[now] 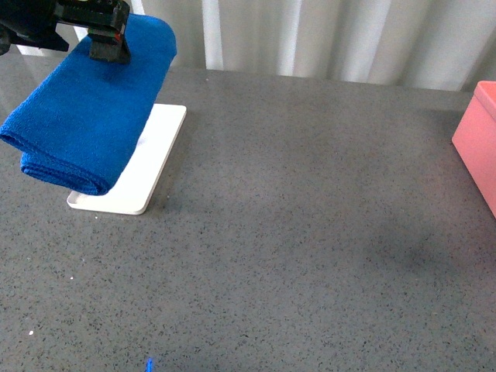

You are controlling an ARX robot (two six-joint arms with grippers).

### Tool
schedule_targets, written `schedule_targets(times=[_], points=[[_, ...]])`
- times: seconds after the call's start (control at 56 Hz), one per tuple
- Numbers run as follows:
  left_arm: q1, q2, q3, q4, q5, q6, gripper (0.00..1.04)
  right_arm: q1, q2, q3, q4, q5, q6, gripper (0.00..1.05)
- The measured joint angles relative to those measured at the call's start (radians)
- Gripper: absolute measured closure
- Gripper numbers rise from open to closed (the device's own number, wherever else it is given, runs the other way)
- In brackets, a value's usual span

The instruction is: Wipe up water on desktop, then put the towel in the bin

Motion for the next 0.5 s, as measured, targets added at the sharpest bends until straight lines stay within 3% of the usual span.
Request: schedule_targets(times=[0.232,0.428,0.5], points=[[-0.003,0.003,0.000,0.002,-0.007,-0.016,0.08,0.000,0.000,0.000,0.000,0.000,0.000,0.07],[-0.003,0.010,0.000,-0.004,-0.014,-0.032,0.37,0.000,0.000,0.000,0.000,0.000,0.000,0.07],[-0.003,0.011,0.000,-0.008,-0.012,-0.035,0.53,0.000,0.000,0.000,0.000,0.000,0.000,0.07]])
